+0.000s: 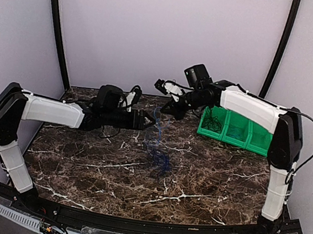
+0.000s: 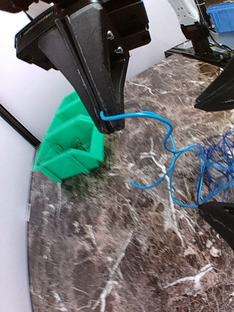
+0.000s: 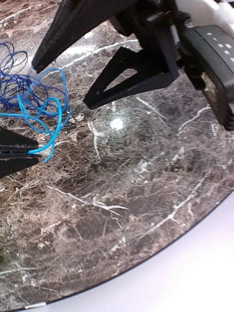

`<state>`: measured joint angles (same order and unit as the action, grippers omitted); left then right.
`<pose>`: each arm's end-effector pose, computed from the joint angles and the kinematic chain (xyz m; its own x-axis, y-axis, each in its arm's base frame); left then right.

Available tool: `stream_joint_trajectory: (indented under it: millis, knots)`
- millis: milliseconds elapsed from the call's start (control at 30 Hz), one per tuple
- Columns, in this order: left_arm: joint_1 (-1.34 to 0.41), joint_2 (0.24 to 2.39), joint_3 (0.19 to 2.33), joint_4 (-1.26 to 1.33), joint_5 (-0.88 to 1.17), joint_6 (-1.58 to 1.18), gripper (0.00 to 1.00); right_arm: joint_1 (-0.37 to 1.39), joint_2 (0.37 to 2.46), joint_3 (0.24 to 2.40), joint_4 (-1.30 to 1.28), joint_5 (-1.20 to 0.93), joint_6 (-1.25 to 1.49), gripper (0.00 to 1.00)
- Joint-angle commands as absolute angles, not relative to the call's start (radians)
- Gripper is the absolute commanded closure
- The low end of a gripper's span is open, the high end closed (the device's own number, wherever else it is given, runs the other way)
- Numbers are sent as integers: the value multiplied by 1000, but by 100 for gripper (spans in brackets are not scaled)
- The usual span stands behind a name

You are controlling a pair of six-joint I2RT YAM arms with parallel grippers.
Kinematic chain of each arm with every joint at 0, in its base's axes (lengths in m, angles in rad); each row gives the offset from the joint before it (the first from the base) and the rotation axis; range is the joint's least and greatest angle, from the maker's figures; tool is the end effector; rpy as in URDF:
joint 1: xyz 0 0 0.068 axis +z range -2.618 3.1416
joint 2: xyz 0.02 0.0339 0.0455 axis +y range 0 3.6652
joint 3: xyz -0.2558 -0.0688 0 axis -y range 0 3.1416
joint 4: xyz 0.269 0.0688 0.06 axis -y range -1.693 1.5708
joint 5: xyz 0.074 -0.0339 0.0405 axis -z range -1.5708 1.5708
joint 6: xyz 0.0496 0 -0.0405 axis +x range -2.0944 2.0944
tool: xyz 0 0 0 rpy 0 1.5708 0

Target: Untangle the cables

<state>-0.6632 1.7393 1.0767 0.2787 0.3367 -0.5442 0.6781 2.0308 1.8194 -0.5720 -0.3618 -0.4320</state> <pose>0.3240 -0.2739 0.2023 -0.6783 -0.0902 -0.7292 0.5508 0.5944 -0.5859 0.3741 0.3239 0.2600 -0.1717 -0.6411 -0.7480 -0.9403 0.3332 -0.0698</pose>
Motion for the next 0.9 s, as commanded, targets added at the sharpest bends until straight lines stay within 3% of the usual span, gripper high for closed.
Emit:
stream_joint_trajectory:
  millis: [0,300,867]
  knots:
    - [-719,1620,993,532,209,-550,32,693,1974,1823,-574,-340,-399,100]
    - [-746,1672,930,844,137,-616,33,703,1916,1844,-592,-362,-364,100]
    - [-748,1846,997,907,-19,-652,54,710,1826,1790,-577,-544,-300,100]
